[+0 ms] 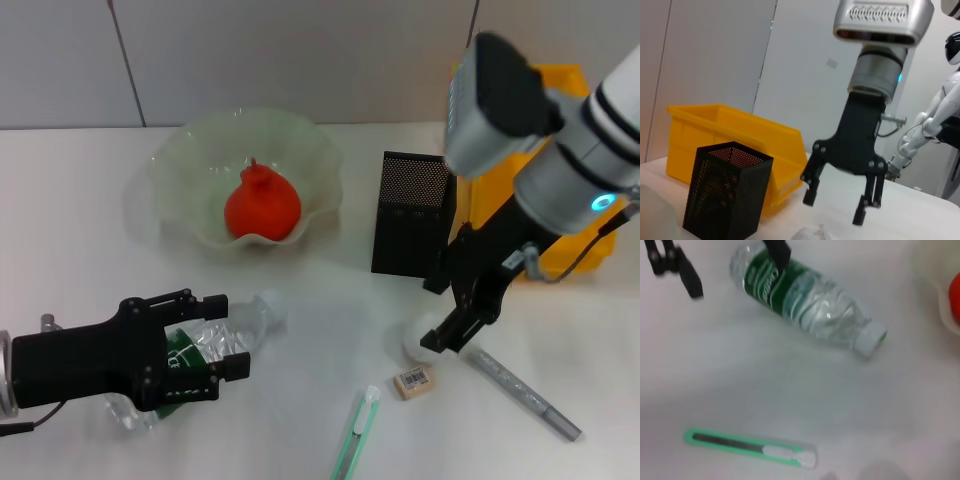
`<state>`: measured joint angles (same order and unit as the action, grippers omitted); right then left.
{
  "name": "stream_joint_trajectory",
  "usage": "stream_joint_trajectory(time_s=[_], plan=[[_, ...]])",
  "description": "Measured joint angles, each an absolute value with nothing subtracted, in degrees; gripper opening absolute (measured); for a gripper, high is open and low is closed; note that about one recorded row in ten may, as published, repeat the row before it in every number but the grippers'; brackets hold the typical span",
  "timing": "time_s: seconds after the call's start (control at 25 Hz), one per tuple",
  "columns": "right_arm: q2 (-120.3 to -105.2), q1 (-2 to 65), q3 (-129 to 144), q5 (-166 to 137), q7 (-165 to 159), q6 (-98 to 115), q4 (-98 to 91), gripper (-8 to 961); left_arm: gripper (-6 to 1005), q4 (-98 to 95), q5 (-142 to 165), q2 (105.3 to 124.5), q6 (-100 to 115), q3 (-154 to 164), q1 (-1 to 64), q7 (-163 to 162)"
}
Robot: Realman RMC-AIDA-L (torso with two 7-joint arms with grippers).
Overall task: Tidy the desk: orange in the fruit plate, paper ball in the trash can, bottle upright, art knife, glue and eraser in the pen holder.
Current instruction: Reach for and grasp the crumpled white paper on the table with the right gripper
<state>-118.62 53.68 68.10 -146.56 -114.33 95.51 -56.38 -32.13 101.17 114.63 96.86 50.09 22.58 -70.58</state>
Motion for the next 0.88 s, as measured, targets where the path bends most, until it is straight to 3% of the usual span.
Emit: stream_joint_trajectory(time_s=[0.88], plan=[[-119.13,53.94,78.46,-148.62,-113.81,82.52,-48.36,702,787,-32.07,101.06,114.87,94.99,50.10,22.38,-69.78]])
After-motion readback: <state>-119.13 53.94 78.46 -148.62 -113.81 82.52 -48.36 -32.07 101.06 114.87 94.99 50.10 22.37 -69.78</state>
